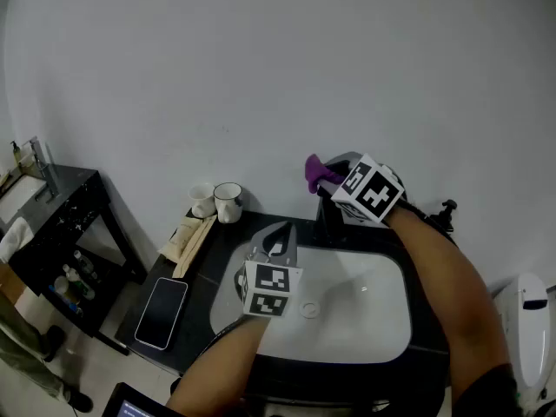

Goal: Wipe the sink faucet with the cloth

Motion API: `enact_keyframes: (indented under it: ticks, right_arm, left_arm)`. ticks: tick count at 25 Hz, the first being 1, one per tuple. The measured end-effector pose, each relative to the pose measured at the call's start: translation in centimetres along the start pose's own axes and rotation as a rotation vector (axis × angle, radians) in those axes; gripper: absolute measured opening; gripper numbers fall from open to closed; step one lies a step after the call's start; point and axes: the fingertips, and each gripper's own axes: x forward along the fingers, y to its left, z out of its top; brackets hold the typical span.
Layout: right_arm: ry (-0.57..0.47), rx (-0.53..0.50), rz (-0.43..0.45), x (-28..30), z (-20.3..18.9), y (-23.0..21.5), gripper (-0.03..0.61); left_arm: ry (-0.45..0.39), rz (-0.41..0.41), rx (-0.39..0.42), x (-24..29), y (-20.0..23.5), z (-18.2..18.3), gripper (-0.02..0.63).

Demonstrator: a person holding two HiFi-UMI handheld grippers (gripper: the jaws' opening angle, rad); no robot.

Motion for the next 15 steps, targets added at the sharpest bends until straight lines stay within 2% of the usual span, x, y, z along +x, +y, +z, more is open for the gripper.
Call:
enact_keyframes:
  ticks: [15]
  right_arm:
    - [-0.087, -0.075, 0.042, -5.0, 1.8, 5.6, 0.063]
  left_arm:
    - [0.037, -0.029, 0.056, 0.1, -1.6, -1.0, 0.017]
